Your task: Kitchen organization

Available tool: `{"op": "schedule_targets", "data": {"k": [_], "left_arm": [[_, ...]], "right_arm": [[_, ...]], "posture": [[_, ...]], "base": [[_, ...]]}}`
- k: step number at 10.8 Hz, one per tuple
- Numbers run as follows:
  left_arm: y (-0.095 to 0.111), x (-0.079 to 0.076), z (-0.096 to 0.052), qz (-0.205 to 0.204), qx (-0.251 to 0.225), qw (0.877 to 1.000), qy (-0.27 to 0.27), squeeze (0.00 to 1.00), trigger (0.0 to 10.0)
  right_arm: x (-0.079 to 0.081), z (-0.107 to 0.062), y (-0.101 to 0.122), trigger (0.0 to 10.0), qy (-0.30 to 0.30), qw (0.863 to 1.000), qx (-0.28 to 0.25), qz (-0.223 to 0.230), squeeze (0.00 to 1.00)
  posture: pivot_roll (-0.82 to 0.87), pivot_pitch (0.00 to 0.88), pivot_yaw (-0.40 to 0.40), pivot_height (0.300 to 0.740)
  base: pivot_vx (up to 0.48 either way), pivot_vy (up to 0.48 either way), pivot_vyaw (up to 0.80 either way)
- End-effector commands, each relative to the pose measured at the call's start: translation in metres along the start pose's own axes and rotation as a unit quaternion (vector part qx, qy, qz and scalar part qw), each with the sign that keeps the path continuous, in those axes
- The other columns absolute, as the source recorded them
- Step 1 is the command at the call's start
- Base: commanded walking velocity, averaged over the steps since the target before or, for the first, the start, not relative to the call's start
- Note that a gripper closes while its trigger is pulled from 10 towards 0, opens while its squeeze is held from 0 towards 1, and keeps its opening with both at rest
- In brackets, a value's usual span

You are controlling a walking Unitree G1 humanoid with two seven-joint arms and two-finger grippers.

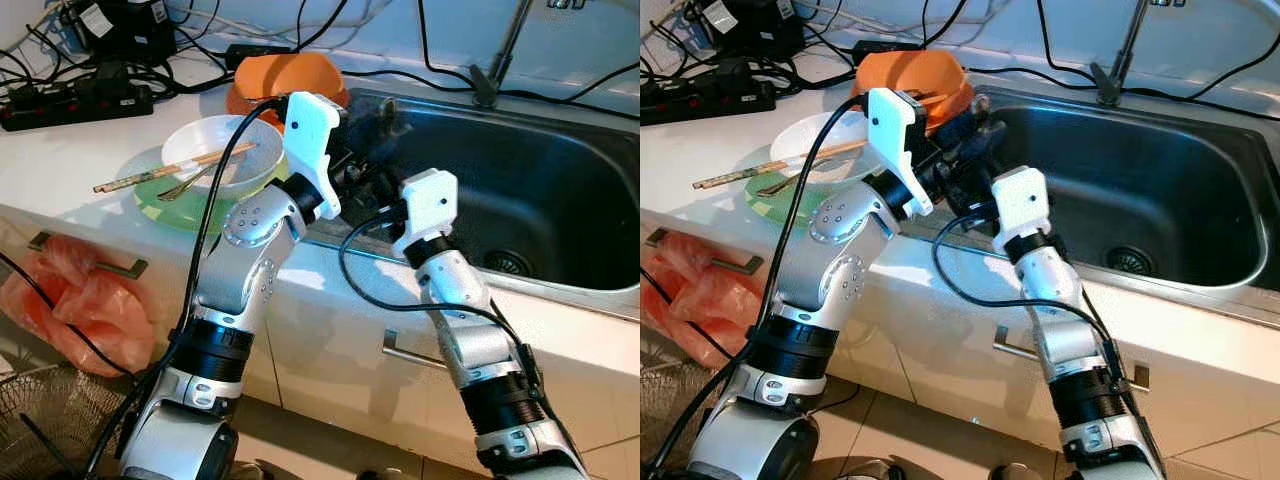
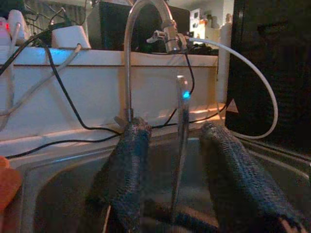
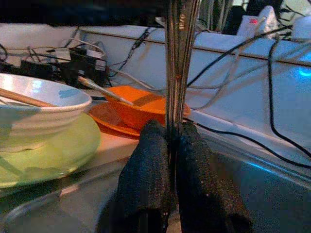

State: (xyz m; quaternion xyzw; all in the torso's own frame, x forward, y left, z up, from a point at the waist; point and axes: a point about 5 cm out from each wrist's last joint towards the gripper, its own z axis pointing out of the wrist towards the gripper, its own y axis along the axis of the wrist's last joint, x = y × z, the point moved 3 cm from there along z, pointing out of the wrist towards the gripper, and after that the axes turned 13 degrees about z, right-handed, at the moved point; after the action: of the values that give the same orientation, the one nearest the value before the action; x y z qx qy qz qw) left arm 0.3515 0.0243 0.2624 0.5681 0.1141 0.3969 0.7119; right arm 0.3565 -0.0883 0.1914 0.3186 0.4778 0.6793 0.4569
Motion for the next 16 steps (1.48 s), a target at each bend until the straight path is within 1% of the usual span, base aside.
{"op": "schedule_targets", "data": {"k": [1, 3, 5, 6, 7, 8, 9, 10, 11, 12, 14, 15, 16], "left_arm": [[0.001, 0.002, -0.003, 0.009, 0.001, 1.0, 0.007, 0.0, 10.0], [-0.002, 0.001, -0.01, -0.001, 0.005, 1.0, 0.007, 0.0, 10.0], [-0.007, -0.001, -0.018, -0.007, 0.015, 1.0, 0.006, 0.0, 10.0], [-0.008, -0.001, -0.02, -0.008, 0.019, 1.0, 0.008, 0.0, 10.0], [-0.019, 0.002, -0.025, 0.001, 0.047, 0.999, 0.022, 0.0, 10.0], [-0.032, 0.005, -0.03, 0.016, 0.083, 0.996, 0.041, 0.0, 10.0], [-0.042, 0.006, -0.034, 0.019, 0.105, 0.993, 0.05, 0.0, 10.0], [-0.055, 0.005, -0.039, 0.016, 0.13, 0.99, 0.059, 0.0, 10.0], [-0.062, 0.004, -0.043, 0.016, 0.143, 0.988, 0.065, 0.0, 10.0], [-0.074, -0.003, -0.048, 0.002, 0.161, 0.986, 0.052, 0.0, 10.0], [-0.081, -0.011, -0.051, -0.004, 0.175, 0.984, 0.027, 0.0, 10.0], [-0.089, -0.018, -0.056, -0.002, 0.195, 0.981, 0.006, 0.0, 10.0], [-0.091, -0.02, -0.057, -0.001, 0.198, 0.98, 0.002, 0.0, 10.0]], "right_arm": [[-0.009, 0.003, 0.002, 0.0, -0.016, 1.0, 0.002, -0.004, 0.0], [-0.036, 0.003, -0.001, 0.0, -0.071, 0.997, 0.016, -0.029, 0.0], [-0.057, 0.003, -0.001, 0.0, -0.111, 0.993, 0.023, -0.038, 0.0], [-0.06, 0.004, -0.001, 0.0, -0.117, 0.992, 0.024, -0.04, 0.0], [-0.069, 0.005, -0.002, 0.0, -0.135, 0.989, 0.035, -0.051, 0.0], [-0.076, 0.005, -0.005, 0.8, -0.154, 0.986, 0.044, -0.055, 0.0], [-0.079, 0.006, -0.006, 10.0, -0.16, 0.984, 0.048, -0.057, 0.0], [-0.081, 0.007, -0.006, 10.0, -0.16, 0.984, 0.05, -0.06, 0.0], [-0.082, 0.007, -0.006, 10.0, -0.161, 0.984, 0.05, -0.061, 0.0], [-0.084, 0.009, -0.008, 10.0, -0.165, 0.983, 0.052, -0.063, 0.0], [-0.086, 0.009, -0.009, 10.0, -0.166, 0.982, 0.057, -0.066, 0.0], [-0.085, 0.008, -0.012, 10.0, -0.165, 0.982, 0.06, -0.068, 0.0], [-0.085, 0.008, -0.013, 10.0, -0.164, 0.982, 0.061, -0.068, 0.0]], "posture": [[0.0, 0.065, 0.016, 0.74], [0.0, 0.069, 0.012, 0.74], [0.01, 0.072, 0.008, 0.74], [0.01, 0.072, 0.008, 0.74], [0.01, 0.071, 0.005, 0.74], [0.01, 0.072, 0.005, 0.74], [0.02, 0.074, 0.003, 0.74], [0.02, 0.074, 0.003, 0.74], [0.02, 0.072, 0.003, 0.74], [0.02, 0.072, 0.003, 0.74], [0.02, 0.065, 0.005, 0.74], [0.02, 0.058, 0.006, 0.74], [0.02, 0.058, 0.006, 0.74]], "base": [[0.0, 0.0, 0.0], [0.0, 0.0, 0.0], [0.0, 0.0, 0.0], [0.0, 0.0, 0.0], [0.0, 0.0, 0.0], [0.0, 0.0, 0.0], [0.0, 0.0, 0.0], [0.0, 0.0, 0.0], [0.0, 0.0, 0.0], [0.0, 0.0, 0.0], [0.0, 0.0, 0.0], [0.0, 0.0, 0.0], [0.0, 0.0, 0.0]]}}
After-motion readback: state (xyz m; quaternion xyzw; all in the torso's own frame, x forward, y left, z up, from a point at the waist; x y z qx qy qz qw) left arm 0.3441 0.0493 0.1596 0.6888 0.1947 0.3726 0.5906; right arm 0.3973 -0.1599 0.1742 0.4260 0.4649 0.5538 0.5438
